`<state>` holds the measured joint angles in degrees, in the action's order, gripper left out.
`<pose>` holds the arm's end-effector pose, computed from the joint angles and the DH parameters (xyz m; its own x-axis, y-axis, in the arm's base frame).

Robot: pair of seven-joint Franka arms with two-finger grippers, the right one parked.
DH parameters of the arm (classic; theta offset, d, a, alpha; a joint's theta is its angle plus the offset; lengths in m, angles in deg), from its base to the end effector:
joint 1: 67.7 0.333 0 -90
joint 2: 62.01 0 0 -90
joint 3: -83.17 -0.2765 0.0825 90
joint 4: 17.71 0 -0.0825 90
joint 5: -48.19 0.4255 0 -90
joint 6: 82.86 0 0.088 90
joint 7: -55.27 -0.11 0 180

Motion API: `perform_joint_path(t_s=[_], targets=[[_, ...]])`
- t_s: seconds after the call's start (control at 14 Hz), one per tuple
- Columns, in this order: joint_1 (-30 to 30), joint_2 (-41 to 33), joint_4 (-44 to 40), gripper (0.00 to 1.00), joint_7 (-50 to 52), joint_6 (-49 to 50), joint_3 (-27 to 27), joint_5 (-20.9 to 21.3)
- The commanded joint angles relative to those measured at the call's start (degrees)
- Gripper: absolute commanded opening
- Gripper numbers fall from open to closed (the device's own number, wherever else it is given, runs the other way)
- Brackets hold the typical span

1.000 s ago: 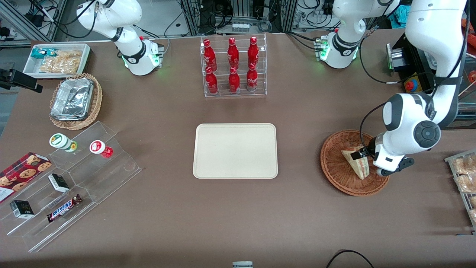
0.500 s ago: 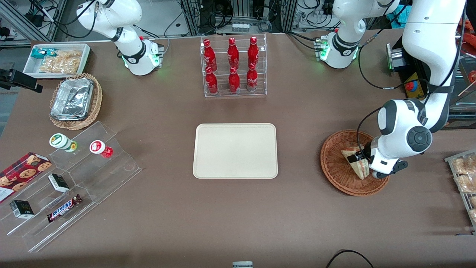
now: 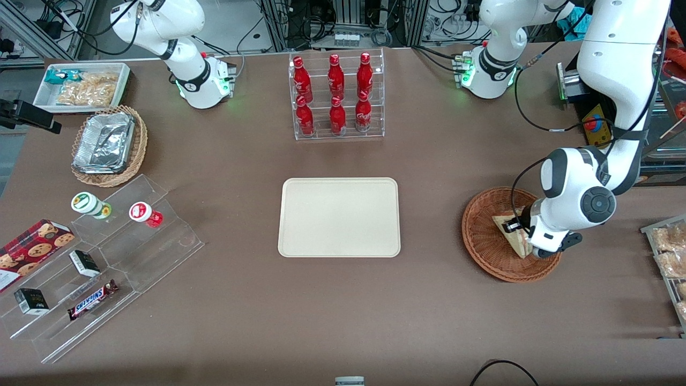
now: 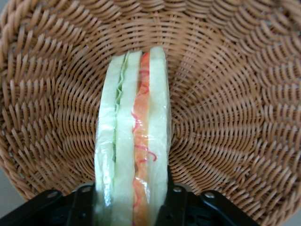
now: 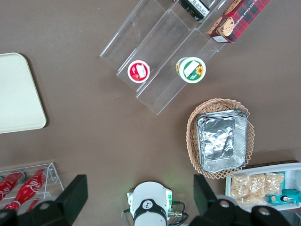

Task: Place sandwich from basket to tray
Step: 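Lower the left gripper around the wrapped sandwich and close it, then lift the sandwich and carry it over the cream tray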

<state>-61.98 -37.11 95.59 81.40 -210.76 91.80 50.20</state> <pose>0.6033 -0.0318 0.1658 0.9098 0.3773 -0.1729 0.3762 -0.9257 -0.0406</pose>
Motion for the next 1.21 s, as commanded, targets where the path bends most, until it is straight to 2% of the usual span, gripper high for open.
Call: perform_joint_path(t_s=[0.0, 0.14, 0.29, 0.43, 0.57, 0.79, 1.14], targets=[[0.1, -3.5, -0.7, 0.15, 0.8, 1.2, 0.7, -0.6], [-0.4, -5.7, -3.3, 0.15, 0.2, 6.1, 1.3, -0.3], [-3.0, -6.9, -8.2, 0.16, 0.0, 15.4, 5.0, 0.1], [-8.2, -6.3, -14.0, 0.16, 0.4, 23.4, 6.0, 0.1], [-14.8, -5.1, -17.0, 0.16, 5.2, 24.7, 6.0, 0.0], [-23.6, 1.3, -24.8, 0.16, 11.7, 24.5, 6.0, -0.1], [-31.5, 10.4, -34.1, 0.18, 16.3, 24.3, 6.1, -0.5]])
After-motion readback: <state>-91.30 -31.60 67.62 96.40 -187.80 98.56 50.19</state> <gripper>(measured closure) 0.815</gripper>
